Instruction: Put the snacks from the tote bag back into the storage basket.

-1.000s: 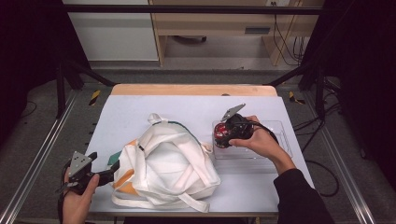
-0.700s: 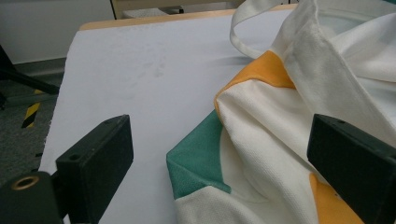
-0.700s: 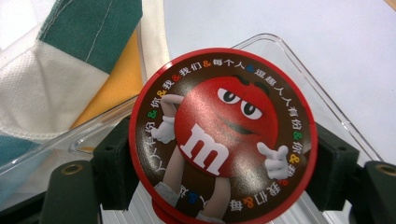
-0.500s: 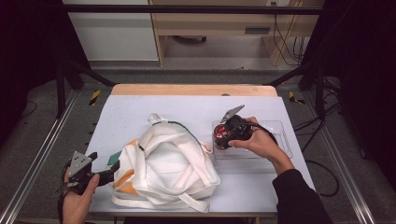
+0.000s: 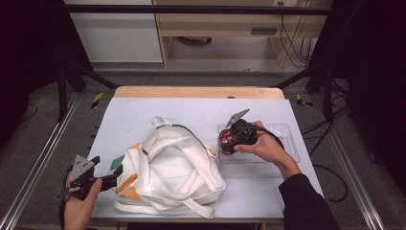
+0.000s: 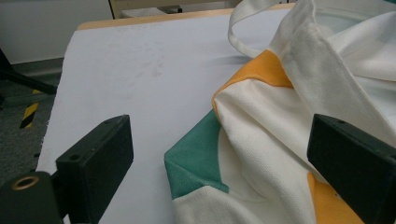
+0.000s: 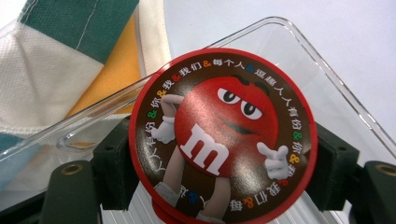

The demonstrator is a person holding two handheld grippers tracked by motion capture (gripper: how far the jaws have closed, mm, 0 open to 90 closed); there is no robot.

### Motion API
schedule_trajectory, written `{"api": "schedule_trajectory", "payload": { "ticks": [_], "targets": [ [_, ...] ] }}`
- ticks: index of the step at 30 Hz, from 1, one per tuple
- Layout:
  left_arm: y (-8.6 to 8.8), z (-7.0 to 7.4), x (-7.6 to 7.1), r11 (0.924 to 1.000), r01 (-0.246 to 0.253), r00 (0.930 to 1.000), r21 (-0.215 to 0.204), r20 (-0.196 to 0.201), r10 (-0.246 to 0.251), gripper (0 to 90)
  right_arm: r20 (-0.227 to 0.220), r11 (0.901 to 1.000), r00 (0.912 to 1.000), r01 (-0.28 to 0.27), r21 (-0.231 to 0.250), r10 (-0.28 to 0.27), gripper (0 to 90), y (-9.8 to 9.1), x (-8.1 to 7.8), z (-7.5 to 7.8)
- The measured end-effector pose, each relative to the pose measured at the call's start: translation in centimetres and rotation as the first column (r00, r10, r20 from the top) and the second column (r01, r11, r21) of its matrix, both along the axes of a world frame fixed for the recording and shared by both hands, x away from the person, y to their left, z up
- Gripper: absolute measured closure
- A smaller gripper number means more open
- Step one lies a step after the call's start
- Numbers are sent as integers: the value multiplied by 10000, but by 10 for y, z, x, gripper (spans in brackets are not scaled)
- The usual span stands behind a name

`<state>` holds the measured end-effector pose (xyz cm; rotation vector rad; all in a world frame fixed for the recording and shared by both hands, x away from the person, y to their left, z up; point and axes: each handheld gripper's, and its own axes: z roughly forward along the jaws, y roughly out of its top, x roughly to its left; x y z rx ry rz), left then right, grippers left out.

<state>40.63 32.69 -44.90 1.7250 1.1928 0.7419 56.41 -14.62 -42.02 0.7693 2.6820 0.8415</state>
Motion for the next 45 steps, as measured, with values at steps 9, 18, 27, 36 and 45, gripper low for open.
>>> {"api": "schedule_trajectory", "payload": {
  "ticks": [9,18,27,36,45],
  "targets": [
    [-1,0,0,10000,43,10000,44,2,-43,74,-90,9999,9999,-62,-102,61,260,0,1,-2],
    [-1,0,0,9999,91,10000,76,-9,-91,74,-176,9997,9998,-129,-204,125,260,1,2,-5],
    [-1,0,0,9999,99,10000,88,-6,-99,74,-275,9999,9996,-39,-115,36,259,1,2,-6],
    [-1,0,0,9999,95,10000,72,-4,-95,74,-399,10000,9992,-1,-90,-3,258,0,2,-7],
    [-2,0,0,9999,99,10000,96,-1,-99,74,-404,10000,9992,67,41,-65,256,-2,1,-8]
  ]
}}
